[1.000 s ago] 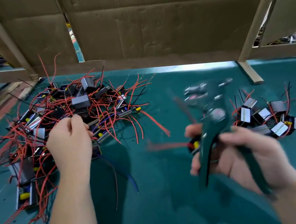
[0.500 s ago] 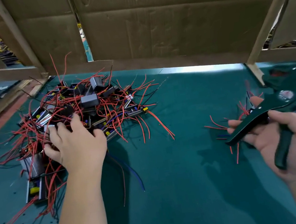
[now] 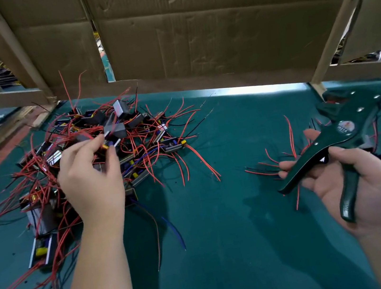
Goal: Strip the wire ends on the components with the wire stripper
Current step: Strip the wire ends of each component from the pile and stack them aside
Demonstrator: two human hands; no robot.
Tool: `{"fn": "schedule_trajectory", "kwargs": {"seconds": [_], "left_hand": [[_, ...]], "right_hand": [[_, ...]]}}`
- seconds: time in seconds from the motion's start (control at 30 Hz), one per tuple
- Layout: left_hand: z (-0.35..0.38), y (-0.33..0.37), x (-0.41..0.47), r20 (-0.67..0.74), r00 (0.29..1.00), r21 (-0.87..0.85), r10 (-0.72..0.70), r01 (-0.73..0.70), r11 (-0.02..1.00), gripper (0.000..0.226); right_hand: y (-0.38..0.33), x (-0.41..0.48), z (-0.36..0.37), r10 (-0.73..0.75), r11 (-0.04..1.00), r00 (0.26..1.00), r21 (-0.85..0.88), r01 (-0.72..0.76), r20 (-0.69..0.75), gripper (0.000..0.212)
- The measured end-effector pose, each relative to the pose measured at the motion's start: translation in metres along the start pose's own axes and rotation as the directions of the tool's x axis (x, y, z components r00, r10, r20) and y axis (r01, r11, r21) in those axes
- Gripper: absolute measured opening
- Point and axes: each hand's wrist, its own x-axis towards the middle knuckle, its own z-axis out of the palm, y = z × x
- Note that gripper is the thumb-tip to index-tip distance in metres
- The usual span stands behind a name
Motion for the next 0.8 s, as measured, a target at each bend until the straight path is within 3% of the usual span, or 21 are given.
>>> {"fn": "schedule_trajectory", "kwargs": {"seconds": [0.1, 0.27, 0.4, 0.67, 0.8], "left_hand": [[0.004, 0.012, -0.004, -0.021, 1.0, -0.262, 0.019, -0.024, 0.965, 0.018], [0.014, 0.039, -0.017, 0.176, 0.984, -0.63, 0.014, 0.101, 0.77, 0.028], [0.018, 0.05, -0.027, 0.271, 0.96, -0.689, 0.065, 0.147, 0.709, 0.028], [0.018, 0.057, -0.031, 0.353, 0.932, -0.689, 0.086, 0.196, 0.698, 0.024], [0.02, 0.063, -0.037, 0.429, 0.899, -0.685, 0.085, 0.262, 0.68, 0.022]], "right_hand": [[0.002, 0.0, 0.001, 0.0, 1.0, 1.0, 0.01, 0.0, 0.017, 0.032], [0.004, -0.001, 0.001, 0.014, 1.0, 0.999, 0.005, -0.014, 0.04, 0.029], [0.005, 0.001, -0.002, 0.039, 0.999, 0.999, 0.025, -0.04, 0.033, 0.031], [0.002, -0.001, 0.004, 0.08, 0.993, 0.993, 0.084, -0.088, 0.092, 0.03], [0.002, -0.007, 0.012, 0.147, 0.97, 0.954, 0.15, -0.191, 0.262, 0.072]]}}
